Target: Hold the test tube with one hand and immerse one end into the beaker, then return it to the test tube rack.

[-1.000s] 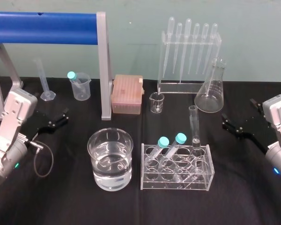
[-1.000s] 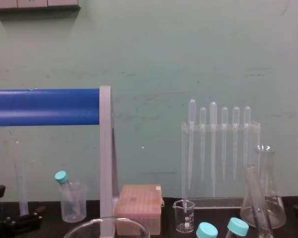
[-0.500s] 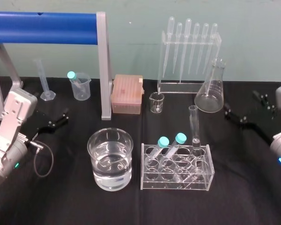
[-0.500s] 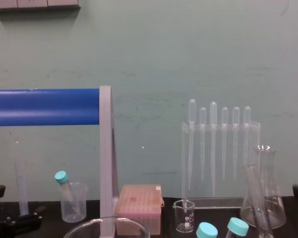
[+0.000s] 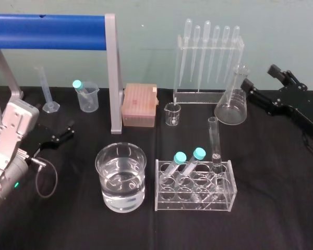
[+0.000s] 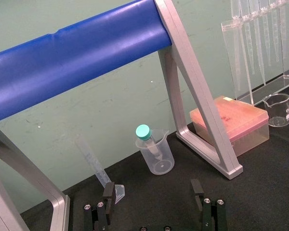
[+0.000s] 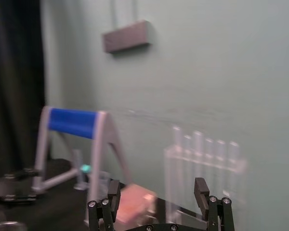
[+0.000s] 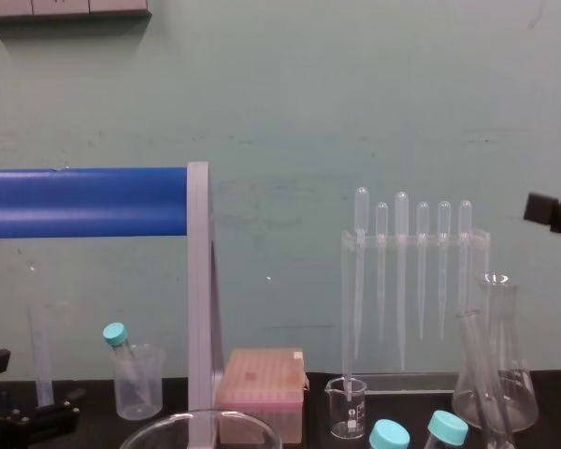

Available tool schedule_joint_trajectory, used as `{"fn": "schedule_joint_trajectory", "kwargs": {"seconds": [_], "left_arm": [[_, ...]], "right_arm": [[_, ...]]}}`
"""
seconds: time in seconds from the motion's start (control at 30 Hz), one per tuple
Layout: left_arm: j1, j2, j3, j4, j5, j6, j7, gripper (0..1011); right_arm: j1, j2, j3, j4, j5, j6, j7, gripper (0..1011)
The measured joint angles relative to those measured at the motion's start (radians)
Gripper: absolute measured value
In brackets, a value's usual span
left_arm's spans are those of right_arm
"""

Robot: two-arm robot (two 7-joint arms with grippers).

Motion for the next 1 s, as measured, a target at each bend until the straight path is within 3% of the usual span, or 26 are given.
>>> {"fn": "schedule_joint_trajectory", "kwargs": {"seconds": [0.3,0.5,1.0], "left_arm": [[0.0,0.0,0.0,0.0,0.0,0.0,0.0,1000],[0.0,0.0,0.0,0.0,0.0,0.0,0.0,1000],[0.0,0.0,0.0,0.0,0.0,0.0,0.0,1000]], "right_arm": [[-0.018,0.018,-0.008,-0.024,0.015,-0.024,0.153,1000],[-0.008,0.025,-0.052,-0.001,0.001,-0.01,0.221,1000],[0.039,0.008,-0.121,0.064,-0.026,0.03,0.242,1000]]}}
